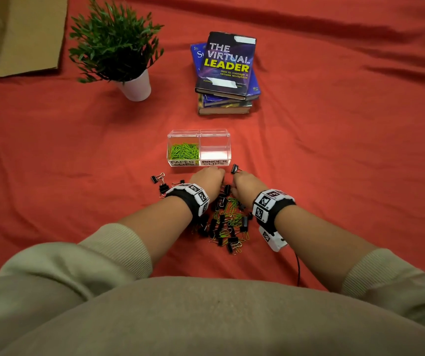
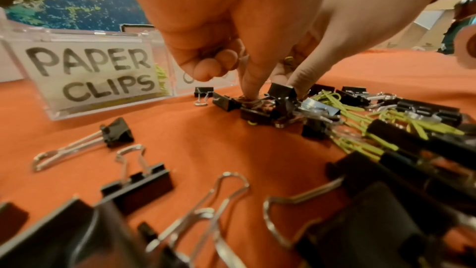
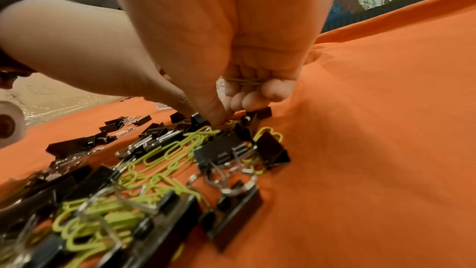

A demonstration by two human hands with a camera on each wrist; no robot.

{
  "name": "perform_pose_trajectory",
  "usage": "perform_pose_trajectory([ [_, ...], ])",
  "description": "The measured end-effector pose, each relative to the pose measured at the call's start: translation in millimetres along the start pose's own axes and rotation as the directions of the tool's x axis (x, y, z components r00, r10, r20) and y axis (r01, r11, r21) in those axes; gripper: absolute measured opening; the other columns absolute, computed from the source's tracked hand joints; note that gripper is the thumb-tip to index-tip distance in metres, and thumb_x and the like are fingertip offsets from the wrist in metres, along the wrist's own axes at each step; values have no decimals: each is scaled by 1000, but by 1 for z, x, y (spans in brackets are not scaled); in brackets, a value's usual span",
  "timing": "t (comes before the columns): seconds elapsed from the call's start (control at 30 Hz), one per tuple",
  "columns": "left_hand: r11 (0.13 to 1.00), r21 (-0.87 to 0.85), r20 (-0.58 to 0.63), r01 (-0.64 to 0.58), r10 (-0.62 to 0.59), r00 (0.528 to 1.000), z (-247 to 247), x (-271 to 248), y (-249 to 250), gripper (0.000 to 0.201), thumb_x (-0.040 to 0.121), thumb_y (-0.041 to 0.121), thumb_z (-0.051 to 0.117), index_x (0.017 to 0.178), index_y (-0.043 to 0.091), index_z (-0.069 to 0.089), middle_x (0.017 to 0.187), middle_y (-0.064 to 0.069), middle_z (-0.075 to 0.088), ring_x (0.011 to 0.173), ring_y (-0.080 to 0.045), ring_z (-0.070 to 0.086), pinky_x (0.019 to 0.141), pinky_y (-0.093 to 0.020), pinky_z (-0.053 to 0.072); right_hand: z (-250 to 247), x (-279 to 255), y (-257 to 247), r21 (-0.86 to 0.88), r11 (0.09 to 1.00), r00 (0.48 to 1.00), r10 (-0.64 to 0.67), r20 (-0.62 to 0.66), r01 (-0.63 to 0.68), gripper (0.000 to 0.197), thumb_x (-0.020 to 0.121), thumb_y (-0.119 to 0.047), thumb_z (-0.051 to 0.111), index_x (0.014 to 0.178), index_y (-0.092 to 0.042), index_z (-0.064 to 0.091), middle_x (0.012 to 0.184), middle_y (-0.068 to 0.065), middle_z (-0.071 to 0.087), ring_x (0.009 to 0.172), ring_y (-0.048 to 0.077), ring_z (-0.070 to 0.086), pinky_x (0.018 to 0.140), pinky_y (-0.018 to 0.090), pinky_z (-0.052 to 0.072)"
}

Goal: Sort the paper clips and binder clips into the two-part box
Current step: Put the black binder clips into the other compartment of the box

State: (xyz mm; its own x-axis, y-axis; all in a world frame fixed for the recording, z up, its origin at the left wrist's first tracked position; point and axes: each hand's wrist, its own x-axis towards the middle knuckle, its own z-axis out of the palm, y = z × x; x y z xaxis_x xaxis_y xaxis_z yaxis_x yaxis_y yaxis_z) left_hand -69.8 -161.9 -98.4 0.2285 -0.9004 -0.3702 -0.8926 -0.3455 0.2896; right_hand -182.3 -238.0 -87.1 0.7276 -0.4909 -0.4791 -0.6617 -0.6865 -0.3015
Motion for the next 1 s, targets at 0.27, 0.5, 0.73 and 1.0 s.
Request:
perform_pose_trajectory([
  [0.27, 894, -435, -127, 107, -179, 976, -13, -13, -4, 7, 89, 12, 47, 86, 9, 52, 87, -5, 52, 76, -19, 49, 67, -30, 42, -6, 3, 6, 204, 966, 984, 140, 106, -159, 15, 88, -14, 52, 74, -12, 47, 70, 2, 49, 65, 18, 51, 58, 27, 44],
  [0.5, 813, -564, 14, 142, -163, 987, -6, -39, -20, 10, 94, 13, 39, 94, 12, 49, 77, -6, 56, 58, -16, 45, 51, -27, 37, -30, -17, 47, 827, 525, 971, 219, 96, -201, 24, 90, -1, 44, 96, -12, 65, 71, 3, 59, 58, 13, 53, 52, 19, 46],
  [0.73, 659, -718, 66, 225, -257, 964, 6, -41, -21, 27, 94, 6, 32, 91, 17, 56, 60, 0, 47, 43, -12, 33, 42, -21, 26, -25, -23, 53, 755, 549, 932, 262, 252, -359, 18, 87, -7, 50, 73, -3, 61, 63, 7, 54, 49, 15, 50, 45, 21, 42],
  [1.0, 904, -374, 33, 207, -210, 977, 13, -44, -21, 11, 92, 24, 53, 97, 14, 52, 86, 0, 57, 76, -19, 52, 65, -28, 38, -9, -20, 28, 459, 868, 981, 158, 109, -190, 12, 88, -9, 55, 95, -12, 64, 83, 0, 63, 69, 14, 58, 58, 25, 48],
])
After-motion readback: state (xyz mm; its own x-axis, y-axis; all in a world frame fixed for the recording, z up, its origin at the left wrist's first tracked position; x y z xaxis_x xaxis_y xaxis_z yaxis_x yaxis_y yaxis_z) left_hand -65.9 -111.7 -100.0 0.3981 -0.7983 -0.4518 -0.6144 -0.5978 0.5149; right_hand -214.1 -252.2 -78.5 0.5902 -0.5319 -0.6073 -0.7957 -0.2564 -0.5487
